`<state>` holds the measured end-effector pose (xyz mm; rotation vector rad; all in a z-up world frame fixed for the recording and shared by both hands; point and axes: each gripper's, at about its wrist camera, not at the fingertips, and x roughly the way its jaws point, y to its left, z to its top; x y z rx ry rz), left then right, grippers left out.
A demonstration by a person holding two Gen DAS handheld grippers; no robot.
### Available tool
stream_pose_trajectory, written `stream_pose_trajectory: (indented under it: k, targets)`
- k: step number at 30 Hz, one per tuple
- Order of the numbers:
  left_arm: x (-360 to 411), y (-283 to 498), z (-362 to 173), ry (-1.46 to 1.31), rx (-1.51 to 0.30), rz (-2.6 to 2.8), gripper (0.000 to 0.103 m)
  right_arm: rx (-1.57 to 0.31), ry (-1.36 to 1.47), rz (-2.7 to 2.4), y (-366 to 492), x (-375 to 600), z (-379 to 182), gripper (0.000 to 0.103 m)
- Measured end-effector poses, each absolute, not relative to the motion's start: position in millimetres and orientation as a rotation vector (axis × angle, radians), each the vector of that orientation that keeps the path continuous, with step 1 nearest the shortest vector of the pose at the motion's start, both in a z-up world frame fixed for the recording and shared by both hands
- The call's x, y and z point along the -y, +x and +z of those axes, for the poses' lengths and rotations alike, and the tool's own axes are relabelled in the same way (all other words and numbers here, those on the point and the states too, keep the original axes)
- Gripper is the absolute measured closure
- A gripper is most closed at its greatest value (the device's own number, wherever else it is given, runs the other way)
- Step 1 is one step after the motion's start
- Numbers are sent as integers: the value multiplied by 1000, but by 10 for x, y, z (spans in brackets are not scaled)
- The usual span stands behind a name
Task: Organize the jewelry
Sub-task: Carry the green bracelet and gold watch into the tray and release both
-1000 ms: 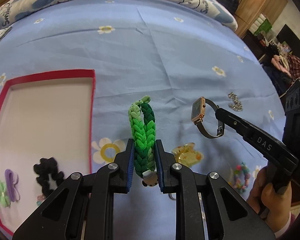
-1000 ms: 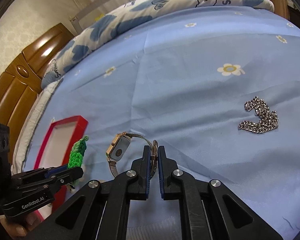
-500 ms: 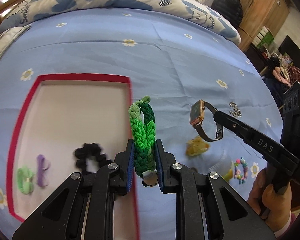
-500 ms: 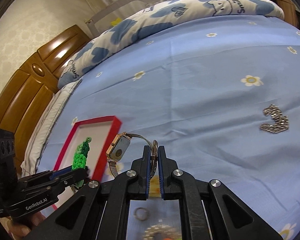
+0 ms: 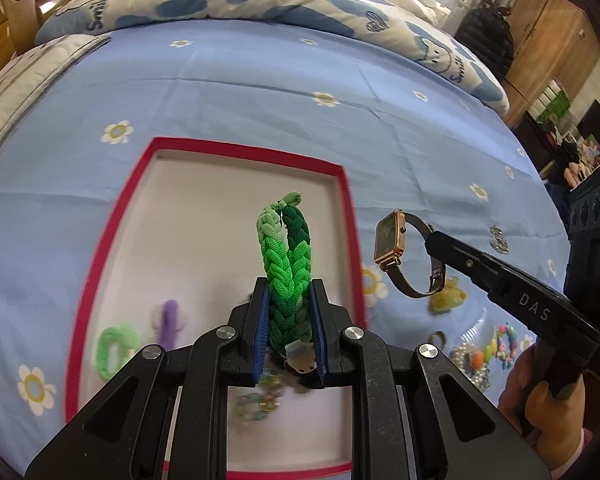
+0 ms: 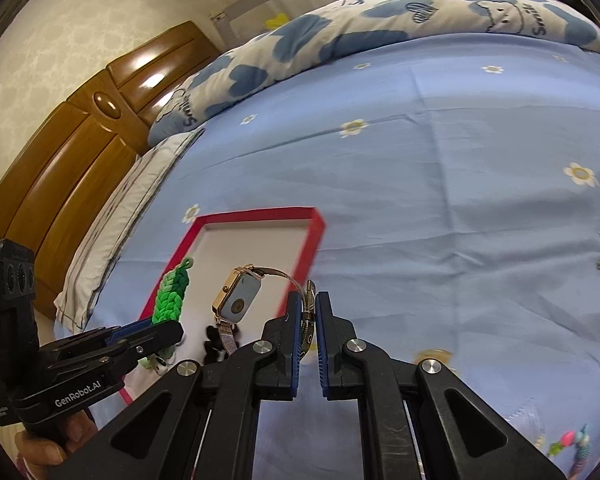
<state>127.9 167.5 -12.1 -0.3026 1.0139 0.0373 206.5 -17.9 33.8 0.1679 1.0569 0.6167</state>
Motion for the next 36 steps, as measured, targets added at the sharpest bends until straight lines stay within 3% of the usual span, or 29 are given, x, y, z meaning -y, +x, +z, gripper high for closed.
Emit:
stream_pose_trajectory:
  k: [17,36]
  targets:
    - [-2276,1450,-435,-323,-1056,140,86,-1114,94,675,2209,-575,88,96]
    - [-2329,1563,-735,-326,-1119,168,85,-1196,-38,660,2251,-867,-238,96]
